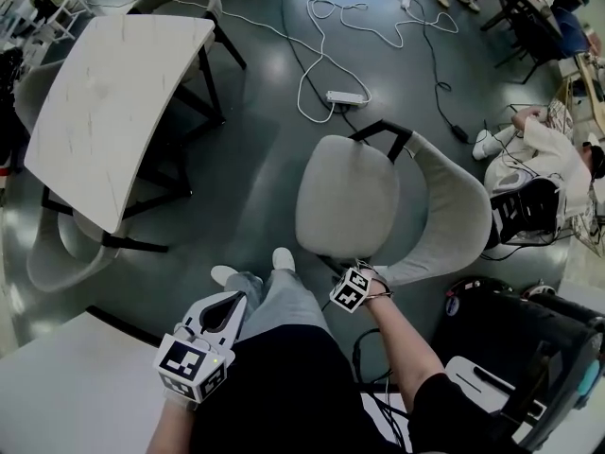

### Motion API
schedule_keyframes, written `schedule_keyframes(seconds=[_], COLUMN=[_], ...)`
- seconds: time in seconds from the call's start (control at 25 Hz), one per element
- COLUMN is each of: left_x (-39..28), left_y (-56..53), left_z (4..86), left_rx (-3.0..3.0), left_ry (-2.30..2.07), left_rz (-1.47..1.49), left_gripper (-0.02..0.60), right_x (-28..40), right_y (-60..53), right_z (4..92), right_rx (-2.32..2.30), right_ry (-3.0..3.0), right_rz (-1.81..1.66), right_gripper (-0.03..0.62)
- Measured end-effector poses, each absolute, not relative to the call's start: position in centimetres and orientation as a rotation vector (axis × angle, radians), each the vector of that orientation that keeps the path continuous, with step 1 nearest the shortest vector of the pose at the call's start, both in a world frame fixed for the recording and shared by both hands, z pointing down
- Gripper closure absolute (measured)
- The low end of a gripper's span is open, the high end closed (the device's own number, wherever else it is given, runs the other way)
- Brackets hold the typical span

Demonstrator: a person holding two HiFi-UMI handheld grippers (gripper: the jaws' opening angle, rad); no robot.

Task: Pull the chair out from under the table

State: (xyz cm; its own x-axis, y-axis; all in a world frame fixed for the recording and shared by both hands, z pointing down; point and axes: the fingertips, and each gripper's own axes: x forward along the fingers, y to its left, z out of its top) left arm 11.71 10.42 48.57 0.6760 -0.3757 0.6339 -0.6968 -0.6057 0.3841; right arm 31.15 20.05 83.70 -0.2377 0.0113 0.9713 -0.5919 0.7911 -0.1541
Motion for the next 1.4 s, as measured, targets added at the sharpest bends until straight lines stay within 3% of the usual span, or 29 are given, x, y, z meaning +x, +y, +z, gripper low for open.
schedule_keyframes(seconds=[0.16,0.36,0.6,1.08,1.4], left_x=[11.2,9.2,4.0,-8.0,-13.7], left_y=[10.0,9.3,7.0,4.9,6.7], left_z=[47.5,45.5,42.2,32.6,28.0], left_rx=[2.271,2.297,2.306,2.343,2.33], left_ry=[-0.835,-0.872,-1.012,-1.358,-1.511], left_rz=[0.614,0.542,0.41,0.126,0.023], left_gripper=[0.577,0.577,0.577,0.577,0.577], right_x=[27.5,22.1,14.6,-0.8,-7.0], right_y=[16.7,10.7,4.3,1.1,4.0], right_z=[78.5,68.8,56.1,35.2,27.8], right_rx=[0.513,0.692,0.811,0.698,0.562], right_ry=[-1.852,-2.084,-2.351,-2.845,-2.975], right_rz=[0.59,0.656,0.593,0.467,0.388], right_gripper=[0.422,0.498,0.541,0.548,0.548])
